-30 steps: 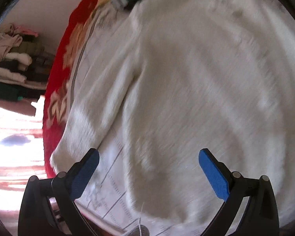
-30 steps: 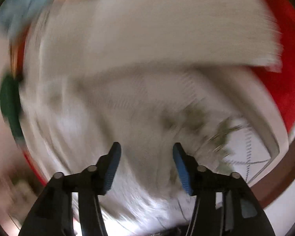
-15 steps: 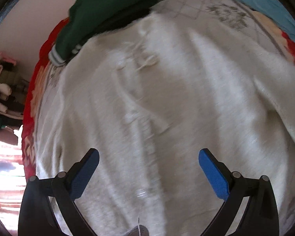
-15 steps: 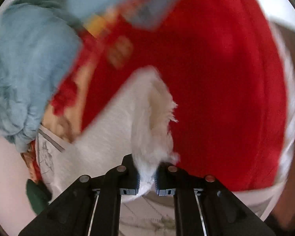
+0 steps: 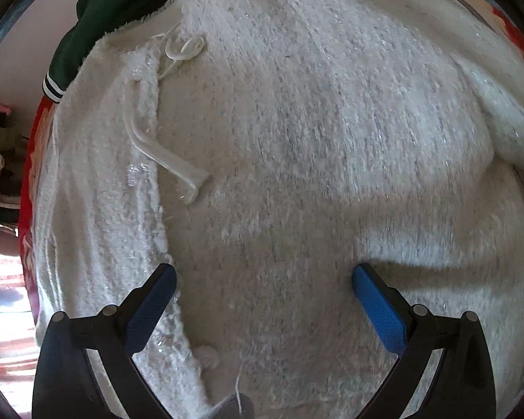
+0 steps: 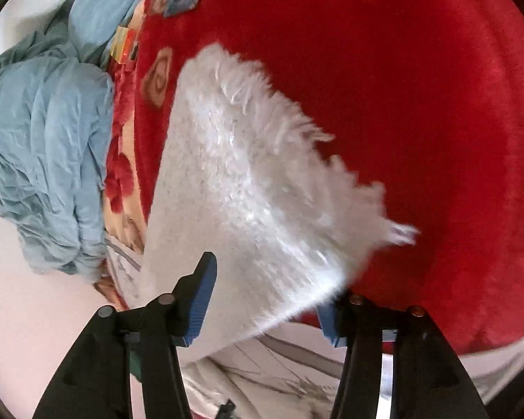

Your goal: Fold large clothes

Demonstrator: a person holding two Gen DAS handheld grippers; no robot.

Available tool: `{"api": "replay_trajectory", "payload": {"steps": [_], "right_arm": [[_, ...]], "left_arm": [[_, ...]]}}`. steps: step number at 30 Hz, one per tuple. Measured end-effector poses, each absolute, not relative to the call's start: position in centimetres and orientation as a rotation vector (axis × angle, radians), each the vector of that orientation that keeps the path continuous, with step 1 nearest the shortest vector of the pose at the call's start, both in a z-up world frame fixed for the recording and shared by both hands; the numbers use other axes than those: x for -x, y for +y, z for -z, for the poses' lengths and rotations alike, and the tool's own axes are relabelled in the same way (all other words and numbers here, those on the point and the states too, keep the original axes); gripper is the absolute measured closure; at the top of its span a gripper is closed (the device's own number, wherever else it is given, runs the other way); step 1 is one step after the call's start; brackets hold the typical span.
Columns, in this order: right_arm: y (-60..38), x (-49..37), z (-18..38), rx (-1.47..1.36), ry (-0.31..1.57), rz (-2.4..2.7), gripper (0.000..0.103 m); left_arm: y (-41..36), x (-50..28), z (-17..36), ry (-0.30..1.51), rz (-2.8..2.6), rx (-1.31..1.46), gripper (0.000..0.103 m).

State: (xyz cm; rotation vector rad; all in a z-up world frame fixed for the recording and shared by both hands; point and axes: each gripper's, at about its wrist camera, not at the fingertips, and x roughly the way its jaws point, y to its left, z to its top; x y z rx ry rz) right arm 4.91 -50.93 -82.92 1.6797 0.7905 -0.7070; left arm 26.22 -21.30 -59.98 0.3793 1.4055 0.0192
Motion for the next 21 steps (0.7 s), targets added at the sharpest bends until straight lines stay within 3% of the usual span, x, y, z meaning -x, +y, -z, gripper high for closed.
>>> {"api": "replay_trajectory", "payload": {"steps": [2, 3, 4, 5, 9, 12, 21], "right_arm": [[-50.7, -5.5, 83.2, -1.673, 0.758, 0.713, 0.048], [-50.9, -4.6, 83.0, -1.663, 0.747, 0.713, 0.054], [-50.8, -5.1, 82.8, -1.633, 0.749, 0.709, 0.086], [-50.7, -6.1, 82.5, -1.604, 0.772, 0.696, 0.094], [-50.0, -10.7, 80.3, -1.529, 0.758, 0.676, 0.094], [-49.0, -15.2, 75.3, -1.41, 0.758, 0.619, 0.095], [-38.1, -27.6, 63.2, -1.015, 0.85, 0.331, 0.095]], "left_arm": [[-20.6, -26.4, 60.2, 1.411, -0.027, -0.332, 0.0], [-20.1, -26.6, 60.4, 1.423, -0.03, -0.309, 0.0], [-19.6, -26.8, 60.5, 1.44, -0.029, -0.283, 0.0], [-19.2, -27.1, 60.6, 1.459, -0.02, -0.269, 0.0], [-17.8, -28.4, 60.1, 1.502, 0.019, -0.264, 0.0], [-16.1, -28.9, 58.2, 1.492, 0.0, -0.197, 0.0], [-6.7, -28.8, 50.1, 1.324, -0.195, -0.199, 0.0]]}}
